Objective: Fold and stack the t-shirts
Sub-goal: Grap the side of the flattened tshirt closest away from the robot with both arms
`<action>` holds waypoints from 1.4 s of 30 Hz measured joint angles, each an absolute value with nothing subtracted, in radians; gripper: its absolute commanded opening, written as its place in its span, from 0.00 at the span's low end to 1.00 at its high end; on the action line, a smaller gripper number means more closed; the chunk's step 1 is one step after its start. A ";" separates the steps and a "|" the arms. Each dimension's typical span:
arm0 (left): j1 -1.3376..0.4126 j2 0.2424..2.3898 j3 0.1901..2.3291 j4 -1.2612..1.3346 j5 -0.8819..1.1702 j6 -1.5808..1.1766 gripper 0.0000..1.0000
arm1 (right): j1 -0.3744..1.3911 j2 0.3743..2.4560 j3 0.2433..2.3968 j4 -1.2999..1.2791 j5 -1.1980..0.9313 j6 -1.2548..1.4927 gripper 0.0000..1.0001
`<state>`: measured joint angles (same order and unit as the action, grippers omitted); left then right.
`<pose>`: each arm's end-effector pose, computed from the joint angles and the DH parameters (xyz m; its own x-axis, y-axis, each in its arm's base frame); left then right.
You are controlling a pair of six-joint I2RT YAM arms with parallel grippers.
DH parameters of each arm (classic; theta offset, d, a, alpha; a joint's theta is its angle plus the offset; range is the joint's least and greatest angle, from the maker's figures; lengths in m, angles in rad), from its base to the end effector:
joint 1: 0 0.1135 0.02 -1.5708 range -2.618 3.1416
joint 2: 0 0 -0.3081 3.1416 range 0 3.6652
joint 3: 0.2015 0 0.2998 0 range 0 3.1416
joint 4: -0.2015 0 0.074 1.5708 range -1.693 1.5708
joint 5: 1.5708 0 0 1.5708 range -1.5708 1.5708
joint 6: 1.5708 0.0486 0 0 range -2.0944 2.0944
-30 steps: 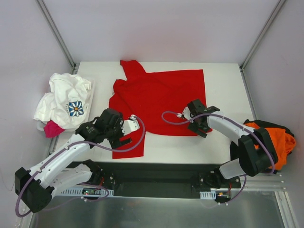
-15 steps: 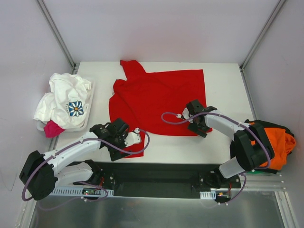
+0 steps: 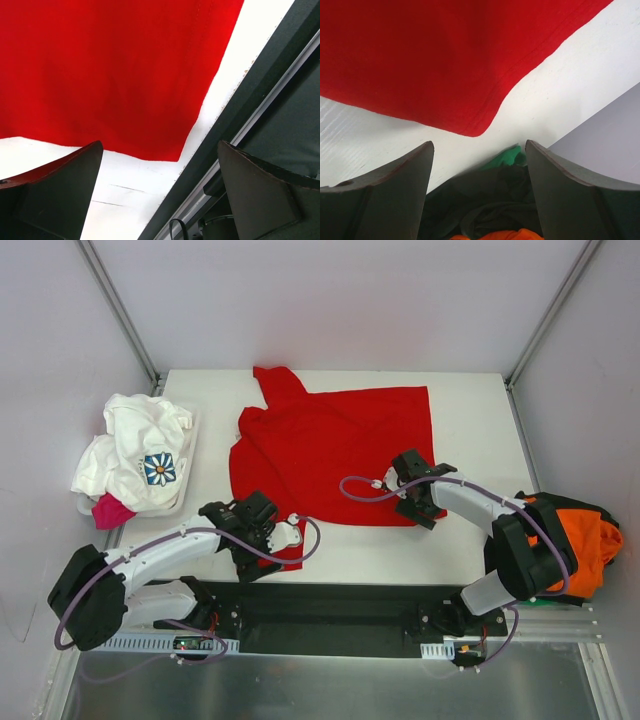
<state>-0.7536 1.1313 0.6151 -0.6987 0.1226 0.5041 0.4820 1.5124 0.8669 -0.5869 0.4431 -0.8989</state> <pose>0.1539 -0.1525 0.1849 -0.2555 0.8971 -0.3605 0.9520 0.2984 0.0679 0.2860 0.1261 0.1811 -0.2912 -0.9503 0.1099 -0.8363 0.1971 -0.5116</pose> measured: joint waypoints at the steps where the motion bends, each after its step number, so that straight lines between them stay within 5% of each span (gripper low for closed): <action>1: -0.754 1.137 0.611 -0.693 0.123 0.504 0.99 | 0.482 1.512 0.867 -0.587 0.443 -0.899 0.77; 8: -0.754 1.198 0.607 -0.661 0.121 0.503 0.92 | 0.482 1.510 0.867 -0.588 0.442 -0.899 0.77; 27: -0.754 1.276 0.620 -0.617 0.104 0.483 0.20 | 0.467 1.481 0.830 -0.582 0.429 -0.921 0.76; 36: -0.754 1.293 0.632 -0.621 0.106 0.484 0.01 | 0.467 1.456 0.820 -0.599 0.368 -0.905 0.75; 42: -0.754 1.313 0.646 -0.630 0.105 0.484 0.00 | 0.469 1.456 0.813 -0.600 0.342 -0.897 0.74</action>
